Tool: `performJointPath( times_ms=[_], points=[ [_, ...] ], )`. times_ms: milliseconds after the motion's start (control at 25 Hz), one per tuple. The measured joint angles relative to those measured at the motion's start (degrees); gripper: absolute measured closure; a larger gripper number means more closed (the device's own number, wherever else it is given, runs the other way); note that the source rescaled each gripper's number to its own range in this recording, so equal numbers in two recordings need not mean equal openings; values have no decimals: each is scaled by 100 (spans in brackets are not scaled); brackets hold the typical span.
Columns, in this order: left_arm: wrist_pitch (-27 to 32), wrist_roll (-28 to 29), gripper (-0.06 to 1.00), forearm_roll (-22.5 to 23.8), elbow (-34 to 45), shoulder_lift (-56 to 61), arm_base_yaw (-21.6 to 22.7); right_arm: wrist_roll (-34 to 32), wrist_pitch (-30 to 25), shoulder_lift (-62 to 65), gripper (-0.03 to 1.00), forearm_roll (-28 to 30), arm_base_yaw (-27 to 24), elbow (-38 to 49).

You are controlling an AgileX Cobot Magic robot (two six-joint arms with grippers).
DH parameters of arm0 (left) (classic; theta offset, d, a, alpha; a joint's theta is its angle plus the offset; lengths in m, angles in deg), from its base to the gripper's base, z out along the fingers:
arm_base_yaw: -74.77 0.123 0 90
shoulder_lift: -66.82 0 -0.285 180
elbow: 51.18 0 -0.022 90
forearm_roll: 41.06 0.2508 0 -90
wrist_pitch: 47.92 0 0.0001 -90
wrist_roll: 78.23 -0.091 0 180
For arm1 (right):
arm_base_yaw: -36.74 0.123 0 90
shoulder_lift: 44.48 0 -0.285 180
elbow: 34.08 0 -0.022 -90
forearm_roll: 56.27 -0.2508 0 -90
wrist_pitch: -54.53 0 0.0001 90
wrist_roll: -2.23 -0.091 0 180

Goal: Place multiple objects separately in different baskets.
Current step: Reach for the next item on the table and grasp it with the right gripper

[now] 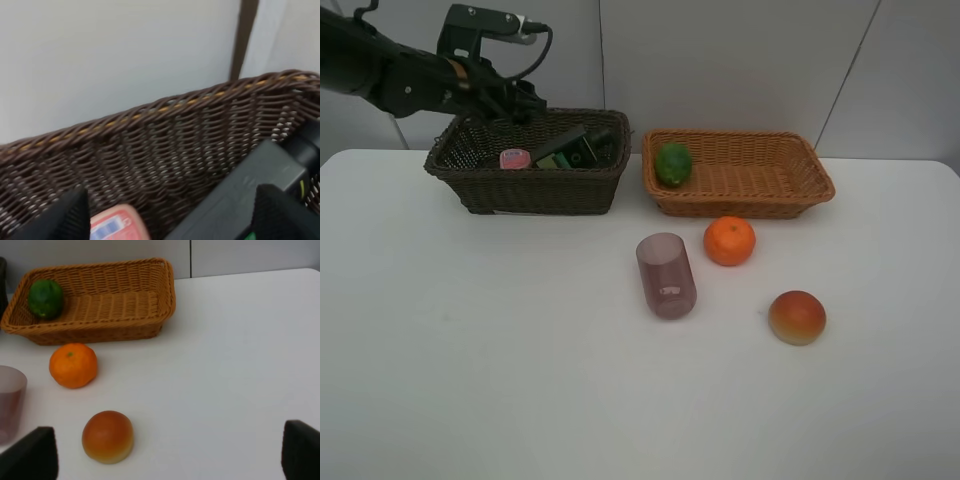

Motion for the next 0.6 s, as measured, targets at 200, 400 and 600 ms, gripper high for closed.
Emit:
performJointPath(
  times_ms=[200, 400, 600],
  points=[
    [1488, 123, 19, 0, 0, 694, -67, 0, 0, 0, 3, 0, 0, 0],
    [3360, 137, 19, -36, -6, 1397, -130, 0, 0, 0, 3, 0, 0, 0],
    [5150, -58, 19, -211, -12, 1953, -130, 0, 0, 0, 3, 0, 0, 0]
  ],
)
